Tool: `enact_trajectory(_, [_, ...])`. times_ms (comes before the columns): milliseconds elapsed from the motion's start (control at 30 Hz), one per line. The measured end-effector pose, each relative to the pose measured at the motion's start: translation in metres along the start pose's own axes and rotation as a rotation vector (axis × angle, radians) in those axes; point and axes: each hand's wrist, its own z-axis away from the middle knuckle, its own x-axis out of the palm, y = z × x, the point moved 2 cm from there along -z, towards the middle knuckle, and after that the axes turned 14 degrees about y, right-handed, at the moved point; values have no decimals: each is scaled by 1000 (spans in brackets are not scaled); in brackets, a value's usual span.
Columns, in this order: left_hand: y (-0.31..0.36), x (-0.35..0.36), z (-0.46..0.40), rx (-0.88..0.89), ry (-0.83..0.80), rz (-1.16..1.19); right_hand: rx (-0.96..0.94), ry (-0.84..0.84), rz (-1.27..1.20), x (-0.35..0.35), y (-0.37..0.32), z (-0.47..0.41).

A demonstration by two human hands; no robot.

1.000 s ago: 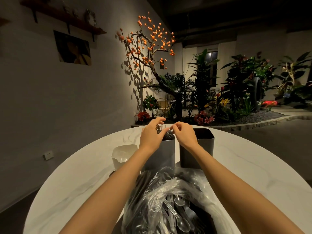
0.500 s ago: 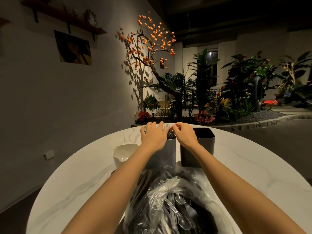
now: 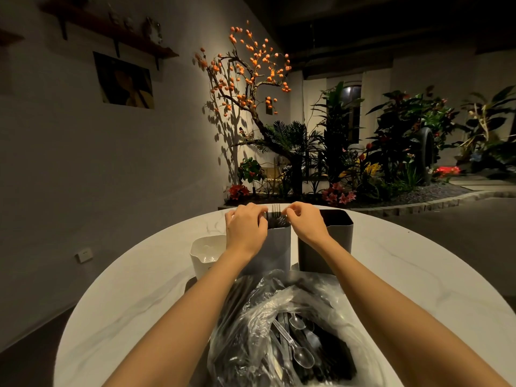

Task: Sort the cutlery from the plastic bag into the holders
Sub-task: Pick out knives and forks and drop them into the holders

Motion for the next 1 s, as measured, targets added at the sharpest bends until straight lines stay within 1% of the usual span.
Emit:
enact_trajectory(100, [-5,4,0,-1,-129,-114,7,-16,3,1,-1,1])
enact_trajectory(233, [-7,8,-6,-88,-341,-154,1,-63,33,1,-1,2])
enact_trajectory(300, [-6,9,-7,-111,-388,-153,1,-73,32,1,-2,2])
enact_trajectory(367, [-5,9,-5,-106,-345,-94,7,-57,10,0,-3,3])
enact_trajectory(433, [-4,5,-1,-66,-233,-24,10,-26,-38,-2,-5,4])
enact_trajectory(500, [1,0,3,4,-148,-1,14,0,-89,-5,-10,6])
enact_trajectory(567, [9,-5,5,81,-109,-6,16,10,-117,-9,-15,9])
enact_trajectory(633, [16,-7,5,95,-104,44,6,-5,-126,-13,-21,13])
enact_trajectory(767, [28,-13,10,47,-133,205,-45,-84,-101,-24,-31,27])
enact_trajectory(1000, [46,-35,29,30,-173,228,-46,-130,-53,-46,-37,53])
